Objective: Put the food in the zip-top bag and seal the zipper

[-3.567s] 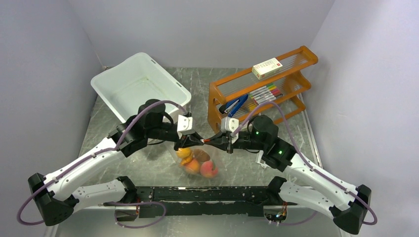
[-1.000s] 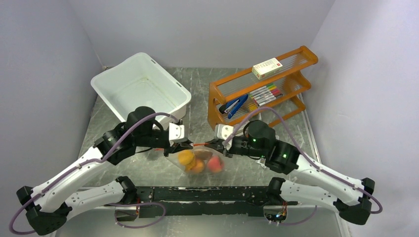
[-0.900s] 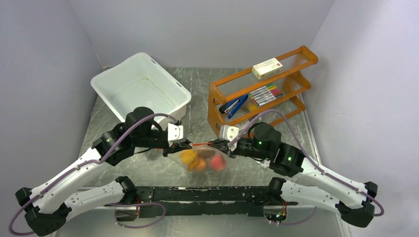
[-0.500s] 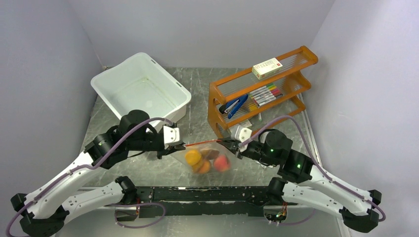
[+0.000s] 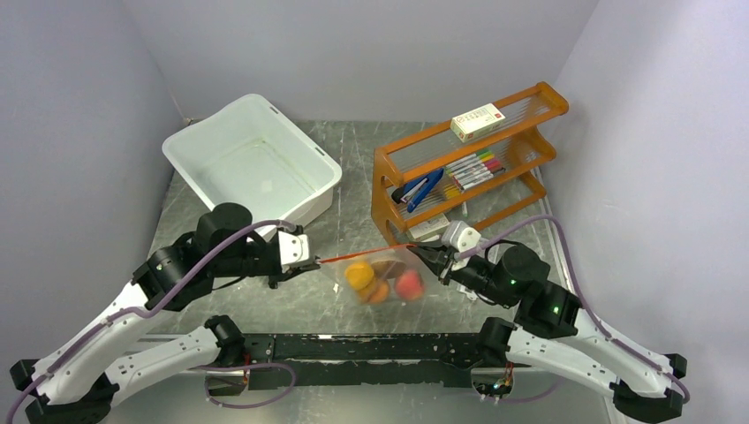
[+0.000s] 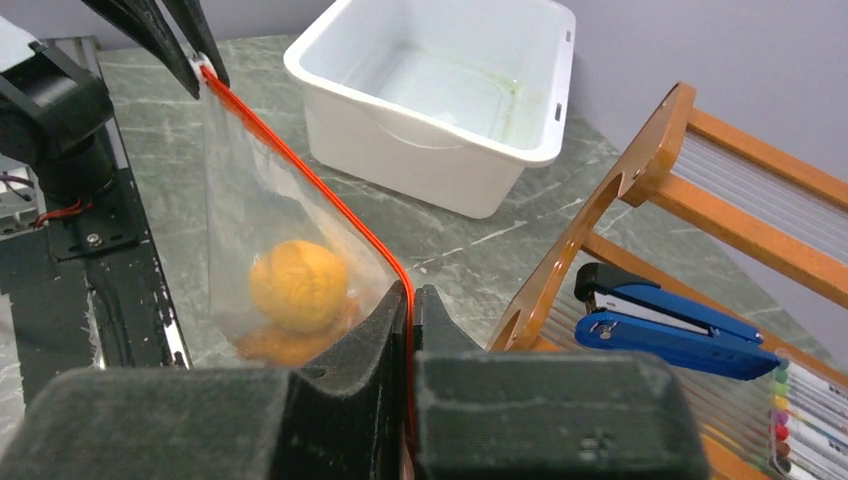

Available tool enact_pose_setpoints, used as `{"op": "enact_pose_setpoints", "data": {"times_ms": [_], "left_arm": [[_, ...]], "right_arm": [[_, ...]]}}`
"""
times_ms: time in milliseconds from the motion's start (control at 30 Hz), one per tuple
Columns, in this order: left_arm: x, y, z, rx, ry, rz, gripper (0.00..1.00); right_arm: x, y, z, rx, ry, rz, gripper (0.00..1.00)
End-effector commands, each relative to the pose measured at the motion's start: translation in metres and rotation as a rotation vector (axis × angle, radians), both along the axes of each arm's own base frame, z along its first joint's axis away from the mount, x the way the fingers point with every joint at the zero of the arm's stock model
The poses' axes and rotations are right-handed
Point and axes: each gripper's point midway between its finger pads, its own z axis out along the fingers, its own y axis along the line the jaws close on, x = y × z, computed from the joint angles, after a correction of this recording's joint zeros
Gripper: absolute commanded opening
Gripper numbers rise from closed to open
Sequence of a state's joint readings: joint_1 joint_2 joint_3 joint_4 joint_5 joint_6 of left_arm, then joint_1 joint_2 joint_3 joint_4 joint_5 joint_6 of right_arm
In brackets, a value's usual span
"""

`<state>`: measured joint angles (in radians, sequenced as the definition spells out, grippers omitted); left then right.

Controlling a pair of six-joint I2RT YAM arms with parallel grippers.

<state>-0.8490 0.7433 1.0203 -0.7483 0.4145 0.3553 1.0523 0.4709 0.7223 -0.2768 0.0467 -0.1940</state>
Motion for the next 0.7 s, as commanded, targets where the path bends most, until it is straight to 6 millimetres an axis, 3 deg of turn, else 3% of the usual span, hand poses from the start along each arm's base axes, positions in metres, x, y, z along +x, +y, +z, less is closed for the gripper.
{"op": "enact_pose_setpoints", "data": {"times_ms": [0, 367, 500, 667], "left_arm": [[-0.003, 0.019, 0.0, 0.035, -0.015, 0.046, 0.07], [0.0, 0.028, 0.011, 0.025, -0.064, 0.086, 0.07], [0.009, 0.03, 0.017, 0.029, -0.1, 0.12, 0.07], [0.037, 0.044, 0.027, 0.067, -0.203, 0.253, 0.07]], "right_arm": [[0.01, -0.017, 0.0, 0.027, 0.015, -0.105, 0.0], [0.007, -0.019, -0.007, 0.033, 0.033, -0.102, 0.0], [0.006, -0.006, -0.008, 0.019, 0.023, -0.054, 0.0], [0.009, 0.022, -0.011, -0.008, 0.015, 0.014, 0.0]]}}
